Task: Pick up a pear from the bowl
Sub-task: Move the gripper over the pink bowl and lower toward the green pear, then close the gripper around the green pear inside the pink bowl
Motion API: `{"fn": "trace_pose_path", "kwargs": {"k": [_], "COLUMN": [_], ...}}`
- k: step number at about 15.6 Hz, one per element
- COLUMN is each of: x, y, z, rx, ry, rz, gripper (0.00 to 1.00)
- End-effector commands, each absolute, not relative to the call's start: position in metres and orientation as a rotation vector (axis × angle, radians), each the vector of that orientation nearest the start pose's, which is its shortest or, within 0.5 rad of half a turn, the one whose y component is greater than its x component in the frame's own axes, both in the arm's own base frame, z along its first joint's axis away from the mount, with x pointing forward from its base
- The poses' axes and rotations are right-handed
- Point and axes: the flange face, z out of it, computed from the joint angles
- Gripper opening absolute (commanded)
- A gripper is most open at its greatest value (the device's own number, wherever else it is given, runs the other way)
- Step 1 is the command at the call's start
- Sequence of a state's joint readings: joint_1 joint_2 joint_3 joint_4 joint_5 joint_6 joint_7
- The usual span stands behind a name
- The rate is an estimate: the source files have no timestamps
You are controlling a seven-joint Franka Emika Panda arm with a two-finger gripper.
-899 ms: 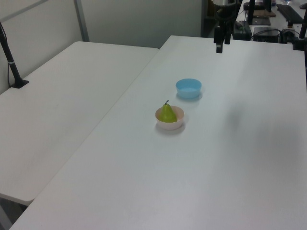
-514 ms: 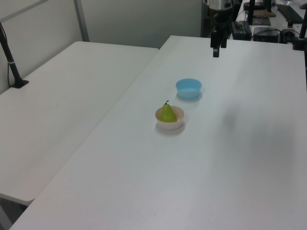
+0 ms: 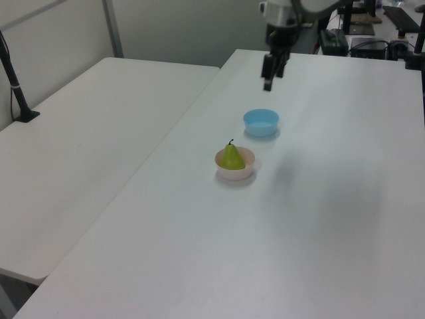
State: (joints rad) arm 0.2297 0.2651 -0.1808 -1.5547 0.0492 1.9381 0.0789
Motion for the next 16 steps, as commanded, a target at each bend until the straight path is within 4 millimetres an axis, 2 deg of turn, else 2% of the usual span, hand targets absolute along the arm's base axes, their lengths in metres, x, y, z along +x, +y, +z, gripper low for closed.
{"fn": "trace_pose_path", "kwargs": {"k": [1,2,5,8,10,12,13,16], "x": [0.686,0.689,0.697,0.699,0.7,0.701,0.702,0.706], "y": [0.111,0.126,0.152,0.171,0.178,0.186,0.188,0.189], "z": [0.46,0.446,0.409,0.391,0.383,0.365,0.352,0.338], "rx": [-3.121,-3.124,-3.128,-3.127,-3.126,-3.133,-3.14,-3.147], "ry": [0.023,-0.007,-0.057,-0.098,-0.111,-0.109,-0.116,-0.13], "rz": [-0.247,-0.252,-0.283,-0.303,-0.308,-0.302,-0.299,-0.304], "gripper": [1.0,1.0,1.0,1.0,1.0,1.0,1.0,1.0]}}
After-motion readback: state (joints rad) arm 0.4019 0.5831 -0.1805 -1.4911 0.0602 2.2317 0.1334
